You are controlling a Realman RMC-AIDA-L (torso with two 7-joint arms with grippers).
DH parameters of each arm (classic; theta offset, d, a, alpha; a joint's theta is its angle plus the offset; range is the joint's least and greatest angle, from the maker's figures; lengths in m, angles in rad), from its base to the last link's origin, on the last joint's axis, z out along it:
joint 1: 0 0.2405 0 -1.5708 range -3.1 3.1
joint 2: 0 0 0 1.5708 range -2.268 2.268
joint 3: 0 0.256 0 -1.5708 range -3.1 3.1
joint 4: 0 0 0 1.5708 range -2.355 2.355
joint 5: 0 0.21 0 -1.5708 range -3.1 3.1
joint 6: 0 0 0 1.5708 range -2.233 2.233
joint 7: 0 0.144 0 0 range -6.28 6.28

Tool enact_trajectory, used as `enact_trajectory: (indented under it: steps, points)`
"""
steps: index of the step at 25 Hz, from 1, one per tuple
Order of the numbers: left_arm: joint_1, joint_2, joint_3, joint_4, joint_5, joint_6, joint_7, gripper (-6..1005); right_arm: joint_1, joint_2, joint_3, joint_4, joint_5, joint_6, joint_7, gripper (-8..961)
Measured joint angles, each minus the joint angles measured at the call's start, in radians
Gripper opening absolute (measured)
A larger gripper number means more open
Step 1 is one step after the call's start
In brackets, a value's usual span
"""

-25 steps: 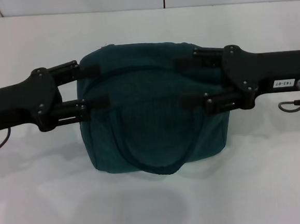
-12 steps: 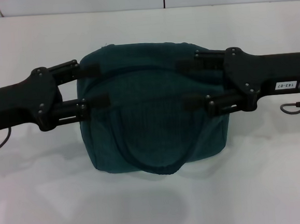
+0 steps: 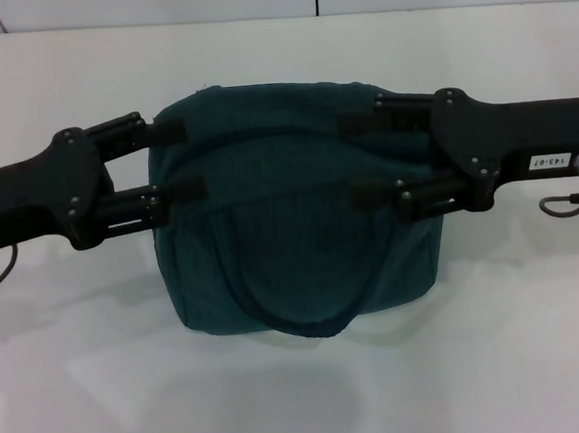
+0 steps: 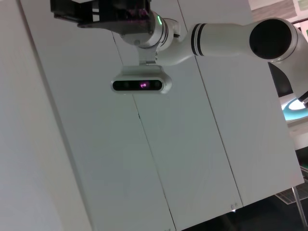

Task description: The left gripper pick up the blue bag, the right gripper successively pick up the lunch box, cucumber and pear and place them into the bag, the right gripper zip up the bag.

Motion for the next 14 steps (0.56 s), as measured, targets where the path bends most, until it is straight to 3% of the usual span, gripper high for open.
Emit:
enact_trajectory:
  steps: [14]
  points:
    - [0.003,0.001,0.0,0.0,0.003,0.002,0.003,791,-0.001,0.003,0.0,0.0,0.0,0.004,0.0,889]
